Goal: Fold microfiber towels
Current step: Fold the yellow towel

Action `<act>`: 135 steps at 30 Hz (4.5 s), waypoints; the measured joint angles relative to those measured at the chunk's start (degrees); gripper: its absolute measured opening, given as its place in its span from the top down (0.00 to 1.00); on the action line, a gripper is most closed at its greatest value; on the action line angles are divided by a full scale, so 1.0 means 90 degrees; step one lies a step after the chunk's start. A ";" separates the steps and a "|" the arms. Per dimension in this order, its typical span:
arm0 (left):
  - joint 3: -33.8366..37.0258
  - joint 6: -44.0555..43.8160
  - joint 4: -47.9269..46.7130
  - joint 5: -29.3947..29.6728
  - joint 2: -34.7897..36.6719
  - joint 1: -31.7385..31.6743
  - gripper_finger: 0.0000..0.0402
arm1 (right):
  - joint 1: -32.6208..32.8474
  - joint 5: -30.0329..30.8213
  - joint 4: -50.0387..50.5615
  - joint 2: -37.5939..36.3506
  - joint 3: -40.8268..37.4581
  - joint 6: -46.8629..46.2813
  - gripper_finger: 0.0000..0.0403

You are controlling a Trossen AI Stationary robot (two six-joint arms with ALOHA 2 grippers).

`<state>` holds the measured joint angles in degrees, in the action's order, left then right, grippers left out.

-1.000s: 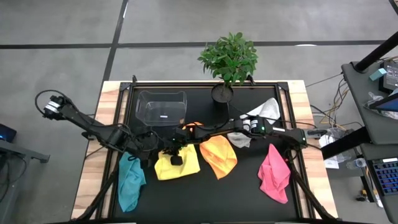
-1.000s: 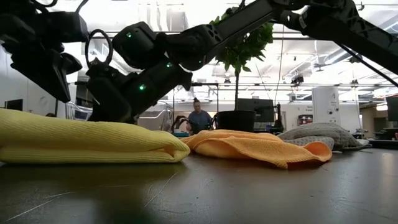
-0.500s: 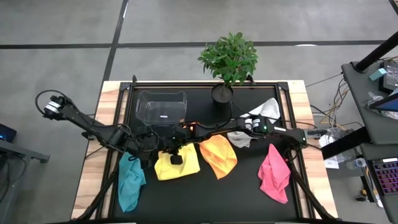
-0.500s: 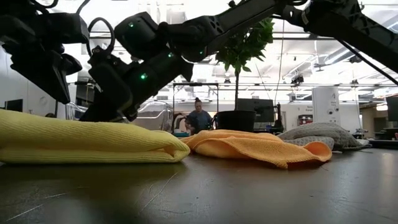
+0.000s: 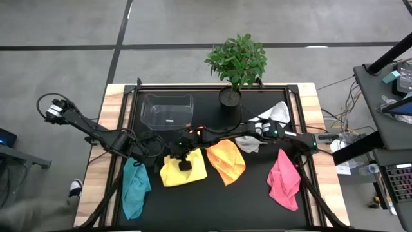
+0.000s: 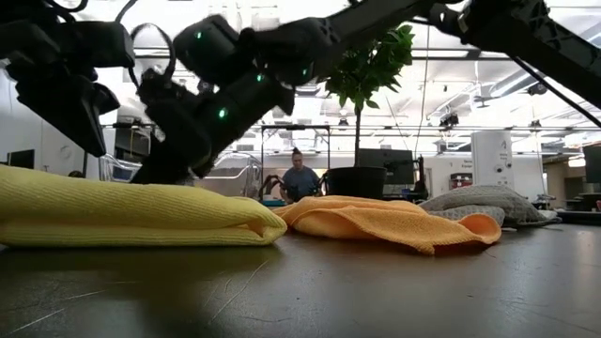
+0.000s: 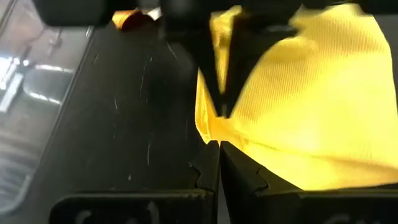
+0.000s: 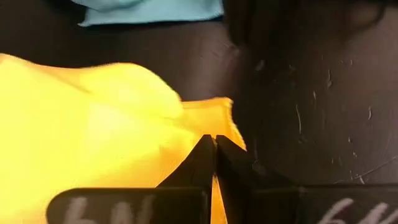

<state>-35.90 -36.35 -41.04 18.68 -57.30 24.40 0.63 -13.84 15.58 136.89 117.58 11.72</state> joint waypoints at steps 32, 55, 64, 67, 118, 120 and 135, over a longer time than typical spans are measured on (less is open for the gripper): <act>0.1298 -0.2258 0.2749 -0.1286 -0.1242 0.0271 0.63 | 0.0854 -0.0348 0.1812 -0.0794 -0.0080 0.0768 0.98; 0.1018 -0.1523 0.2464 -0.1362 -0.0390 0.0248 0.99 | 0.0847 -0.0343 0.1755 -0.0783 -0.0142 0.0756 0.98; 0.1020 -0.1581 0.2293 -0.1300 0.0189 0.0245 0.99 | 0.0840 0.0385 0.1169 -0.0817 -0.0134 0.0848 0.98; 0.1020 -0.1581 0.2325 -0.1195 0.0136 0.0245 0.99 | 0.0780 0.0388 0.0591 -0.0815 -0.0136 0.0779 0.98; 0.1389 -0.2082 0.2954 -0.1911 -0.0131 0.0248 0.99 | 0.0049 -0.1182 -0.3395 -0.0278 -0.1851 -0.0643 0.66; 0.1389 -0.2082 0.2960 -0.1911 -0.0131 0.0248 0.99 | 0.0048 -0.1296 -0.3348 -0.0293 -0.1848 -0.0642 0.73; 0.1397 -0.2418 0.2771 -0.2027 -0.0129 0.0248 0.83 | 0.0233 -0.1294 -0.2618 -0.0662 -0.1848 -0.0021 0.98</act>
<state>-23.33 -58.12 -16.09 0.43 -58.46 26.64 2.72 -25.49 -7.97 130.94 100.95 11.53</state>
